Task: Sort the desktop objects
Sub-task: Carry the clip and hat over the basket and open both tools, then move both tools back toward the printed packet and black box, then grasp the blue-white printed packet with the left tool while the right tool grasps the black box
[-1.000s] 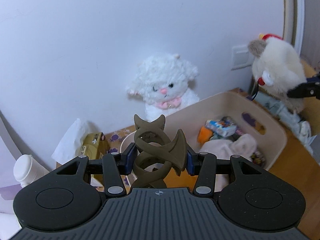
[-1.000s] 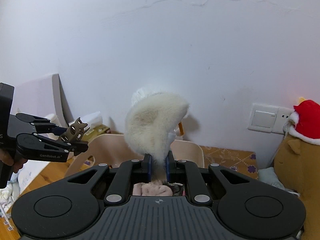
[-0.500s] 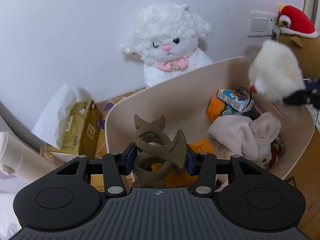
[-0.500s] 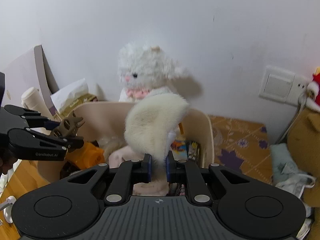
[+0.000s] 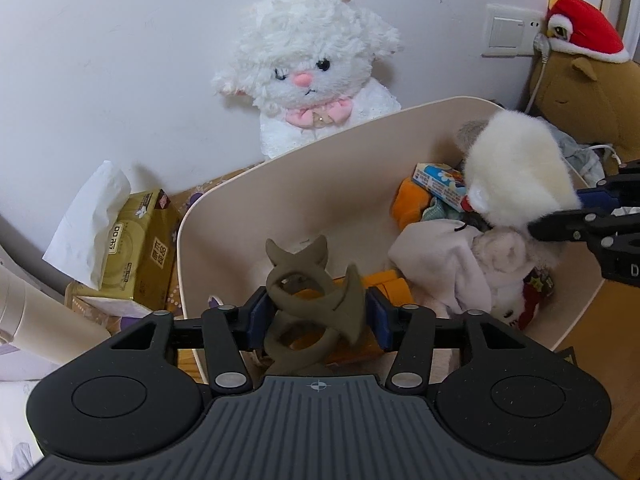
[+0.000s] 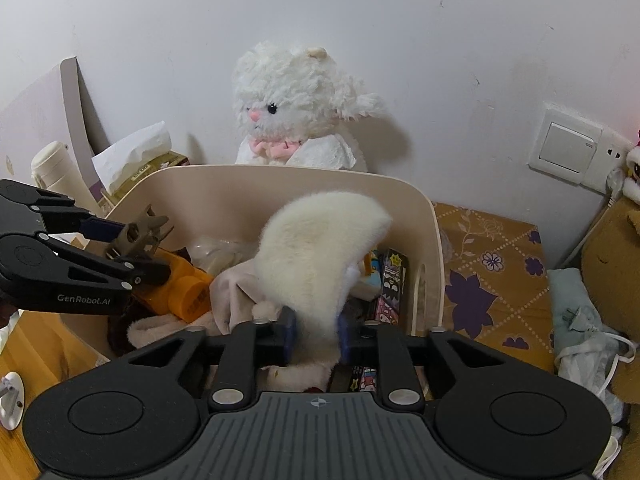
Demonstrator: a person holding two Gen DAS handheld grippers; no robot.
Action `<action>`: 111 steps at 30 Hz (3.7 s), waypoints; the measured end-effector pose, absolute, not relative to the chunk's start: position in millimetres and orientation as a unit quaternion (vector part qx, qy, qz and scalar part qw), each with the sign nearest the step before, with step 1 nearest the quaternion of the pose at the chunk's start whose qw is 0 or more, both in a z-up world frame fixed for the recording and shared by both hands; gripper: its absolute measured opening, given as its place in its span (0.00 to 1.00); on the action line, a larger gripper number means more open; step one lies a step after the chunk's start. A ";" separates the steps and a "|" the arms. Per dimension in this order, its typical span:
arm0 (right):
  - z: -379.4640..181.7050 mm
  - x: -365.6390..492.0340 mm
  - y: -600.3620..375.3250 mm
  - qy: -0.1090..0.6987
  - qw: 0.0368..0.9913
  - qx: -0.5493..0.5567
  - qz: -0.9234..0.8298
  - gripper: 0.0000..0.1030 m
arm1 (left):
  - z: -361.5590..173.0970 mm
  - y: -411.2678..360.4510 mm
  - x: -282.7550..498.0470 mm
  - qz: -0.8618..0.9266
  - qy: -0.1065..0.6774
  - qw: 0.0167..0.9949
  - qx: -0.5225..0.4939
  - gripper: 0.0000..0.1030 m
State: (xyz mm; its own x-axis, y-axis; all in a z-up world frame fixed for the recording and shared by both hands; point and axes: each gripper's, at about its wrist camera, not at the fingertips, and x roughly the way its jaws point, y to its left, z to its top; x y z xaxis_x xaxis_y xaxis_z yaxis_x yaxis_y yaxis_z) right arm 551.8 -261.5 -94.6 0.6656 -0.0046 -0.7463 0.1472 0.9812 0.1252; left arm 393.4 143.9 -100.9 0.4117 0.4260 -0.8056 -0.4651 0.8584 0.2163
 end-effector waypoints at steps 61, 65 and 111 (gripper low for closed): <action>-132.7 380.4 -221.5 0.363 0.918 0.115 -0.111 1.00 | -138.9 55.3 256.3 0.280 0.469 0.837 -0.044 0.77; -152.7 387.5 -217.0 0.381 0.908 0.130 -0.114 1.00 | -155.7 53.7 260.8 0.275 0.476 0.834 -0.052 0.77; -204.4 463.2 -197.9 0.413 0.886 0.129 -0.166 0.45 | -207.1 98.1 302.0 0.329 0.447 0.821 -0.136 0.61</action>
State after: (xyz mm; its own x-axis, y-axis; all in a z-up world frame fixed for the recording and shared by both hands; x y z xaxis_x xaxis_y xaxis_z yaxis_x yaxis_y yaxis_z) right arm 463.2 -197.9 -204.4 0.6041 -0.1881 -0.7744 0.4003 0.9119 0.0908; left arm 302.0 98.1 -207.1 0.3840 0.4186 -0.8230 -0.6624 0.7459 0.0703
